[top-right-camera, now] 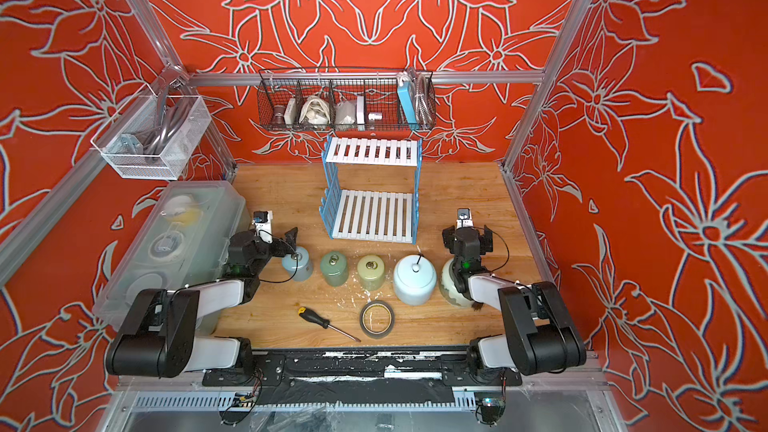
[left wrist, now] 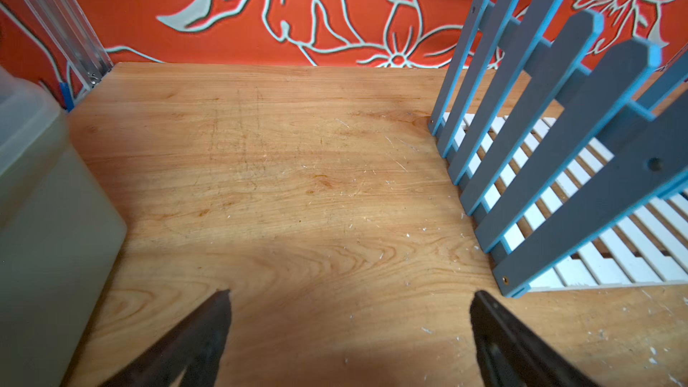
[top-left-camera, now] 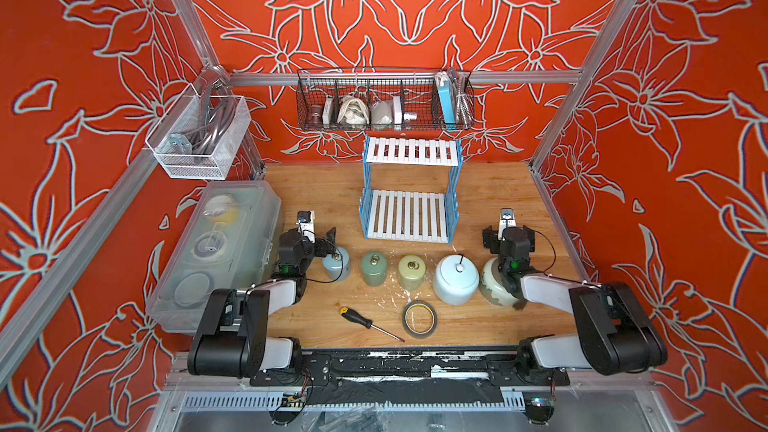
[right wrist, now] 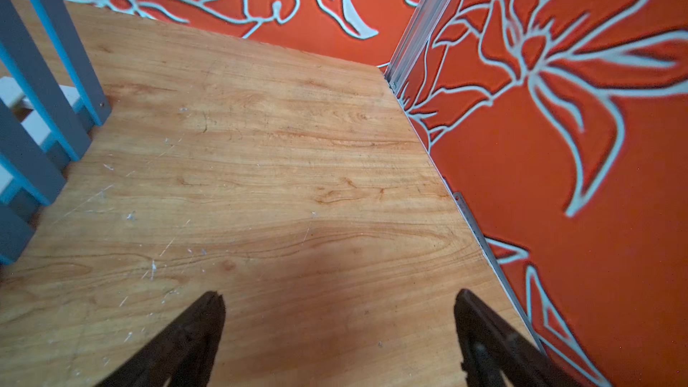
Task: Remove the tea canisters from the shelf
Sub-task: Reset both arms
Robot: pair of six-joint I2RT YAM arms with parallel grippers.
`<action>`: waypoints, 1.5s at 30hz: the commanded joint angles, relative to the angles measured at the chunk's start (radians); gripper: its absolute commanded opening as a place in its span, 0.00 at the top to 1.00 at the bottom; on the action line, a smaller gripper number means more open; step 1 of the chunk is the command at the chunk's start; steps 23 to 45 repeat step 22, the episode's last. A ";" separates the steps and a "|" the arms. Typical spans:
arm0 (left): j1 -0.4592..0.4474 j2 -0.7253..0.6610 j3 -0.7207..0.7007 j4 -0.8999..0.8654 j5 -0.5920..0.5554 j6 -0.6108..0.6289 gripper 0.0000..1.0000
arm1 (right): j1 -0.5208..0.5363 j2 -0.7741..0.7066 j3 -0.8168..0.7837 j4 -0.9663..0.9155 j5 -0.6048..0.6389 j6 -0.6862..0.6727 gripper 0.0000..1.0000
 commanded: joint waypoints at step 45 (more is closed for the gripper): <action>0.027 0.036 -0.019 -0.027 -0.095 -0.041 0.01 | -0.019 -0.105 -0.046 -0.016 -0.012 0.028 0.01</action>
